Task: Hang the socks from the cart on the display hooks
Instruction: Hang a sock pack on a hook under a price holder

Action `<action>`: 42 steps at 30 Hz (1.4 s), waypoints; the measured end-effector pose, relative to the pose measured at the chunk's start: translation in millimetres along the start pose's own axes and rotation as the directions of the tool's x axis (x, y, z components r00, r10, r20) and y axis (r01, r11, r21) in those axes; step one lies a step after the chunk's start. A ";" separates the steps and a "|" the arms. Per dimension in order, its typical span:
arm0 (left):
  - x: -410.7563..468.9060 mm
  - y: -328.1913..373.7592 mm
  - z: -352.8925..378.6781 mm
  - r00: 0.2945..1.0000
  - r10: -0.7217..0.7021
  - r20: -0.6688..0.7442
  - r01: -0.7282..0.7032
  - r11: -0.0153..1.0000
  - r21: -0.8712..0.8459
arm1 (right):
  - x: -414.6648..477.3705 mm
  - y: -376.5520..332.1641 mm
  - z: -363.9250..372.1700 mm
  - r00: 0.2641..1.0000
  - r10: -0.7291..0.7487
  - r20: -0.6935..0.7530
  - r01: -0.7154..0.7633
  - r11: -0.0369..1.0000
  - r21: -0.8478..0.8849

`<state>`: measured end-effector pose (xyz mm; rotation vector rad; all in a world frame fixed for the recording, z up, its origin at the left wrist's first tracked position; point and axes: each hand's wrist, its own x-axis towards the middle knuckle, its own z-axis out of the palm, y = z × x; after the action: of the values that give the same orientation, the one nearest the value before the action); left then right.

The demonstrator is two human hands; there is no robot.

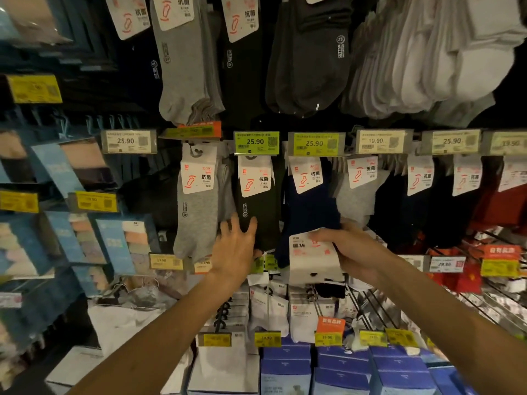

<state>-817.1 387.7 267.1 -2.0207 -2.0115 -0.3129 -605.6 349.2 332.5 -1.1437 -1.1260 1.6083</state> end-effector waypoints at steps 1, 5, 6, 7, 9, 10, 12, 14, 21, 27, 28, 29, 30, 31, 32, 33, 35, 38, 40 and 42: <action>-10.6 -3.1 -8.0 0.998 0.067 -0.023 -0.068 0.995 -0.073 | -0.1 -0.1 -1.2 0.999 0.045 -0.019 -0.045 0.998 0.038; -45.2 -12.1 -36.0 0.868 0.439 -0.233 -0.496 0.799 -0.340 | -4.8 -0.5 -0.2 0.985 0.166 0.043 -0.172 0.951 0.256; -50.8 -10.4 -39.2 0.829 0.488 -0.273 -0.558 0.751 -0.353 | -7.8 -0.1 1.5 0.981 0.179 0.080 -0.195 0.939 0.282; -57.4 -7.8 -41.6 0.808 0.502 -0.307 -0.589 0.708 -0.390 | -11.6 0.8 4.9 0.975 0.190 0.117 -0.215 0.939 0.268; -65.9 -0.8 -44.4 0.803 0.463 -0.377 -0.597 0.623 -0.505 | -19.0 3.7 11.6 0.960 0.215 0.180 -0.248 0.951 0.185; -70.5 1.5 -48.8 0.826 0.409 -0.388 -0.564 0.589 -0.579 | -24.4 5.0 15.4 0.949 0.235 0.208 -0.264 0.957 0.124; -75.6 3.7 -60.4 0.913 0.281 -0.295 -0.401 0.494 -0.771 | -32.4 7.1 18.6 0.928 0.285 0.239 -0.284 0.958 -0.036; -77.6 0.8 -70.6 0.966 0.190 -0.176 -0.232 0.326 -0.917 | -40.7 7.2 18.4 0.912 0.342 0.228 -0.284 0.925 -0.251; -89.4 -5.1 -86.4 0.997 0.077 0.016 0.013 0.038 -0.999 | -56.8 13.1 19.2 0.984 -0.175 -0.019 0.123 0.759 -0.640; -92.3 15.4 -86.8 0.992 -0.009 -0.129 -0.119 0.331 -0.936 | -75.3 13.8 43.3 0.938 -0.329 0.112 0.348 0.888 -0.302; -92.6 18.4 -87.1 0.988 0.008 -0.153 -0.144 0.389 -0.910 | -76.2 12.9 46.1 0.943 -0.314 0.109 0.332 0.903 -0.274; -92.0 20.4 -86.4 0.983 0.017 -0.184 -0.172 0.443 -0.880 | -76.4 11.7 49.0 0.948 -0.306 0.092 0.319 0.916 -0.242; -90.7 21.9 -86.9 0.974 0.038 -0.222 -0.212 0.490 -0.846 | -74.6 11.0 50.1 0.950 -0.306 0.059 0.311 0.927 -0.210; -89.6 22.9 -86.8 0.967 0.074 -0.243 -0.246 0.502 -0.829 | -72.6 11.4 50.6 0.953 -0.304 0.014 0.301 0.937 -0.177; -90.0 24.0 -88.6 0.965 0.117 -0.234 -0.261 0.466 -0.846 | -69.4 13.4 49.1 0.951 -0.306 -0.035 0.298 0.942 -0.155; -90.5 24.4 -90.5 0.968 0.151 -0.199 -0.243 0.395 -0.886 | -65.5 15.9 46.2 0.948 -0.310 -0.078 0.297 0.944 -0.145; -90.1 22.8 -95.7 0.978 0.184 -0.100 -0.146 0.256 -0.955 | -60.5 18.8 38.1 0.942 -0.315 -0.115 0.296 0.942 -0.156; -80.3 19.3 -105.8 0.998 0.036 -0.050 -0.057 0.200 -0.978 | -60.6 16.5 29.0 0.954 -0.292 -0.074 0.279 0.949 -0.147; -70.9 18.5 -112.0 0.994 -0.083 -0.075 -0.054 0.234 -0.971 | -59.8 13.5 24.6 0.955 -0.288 -0.066 0.276 0.950 -0.145; -63.6 17.5 -115.1 0.997 -0.070 -0.018 0.000 0.243 -0.970 | -60.3 8.8 22.5 0.953 -0.298 -0.058 0.287 0.947 -0.145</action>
<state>-795.9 288.8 352.9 -2.4282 -1.9442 -2.1125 -614.7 285.3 340.6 -1.0587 -1.3013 1.2636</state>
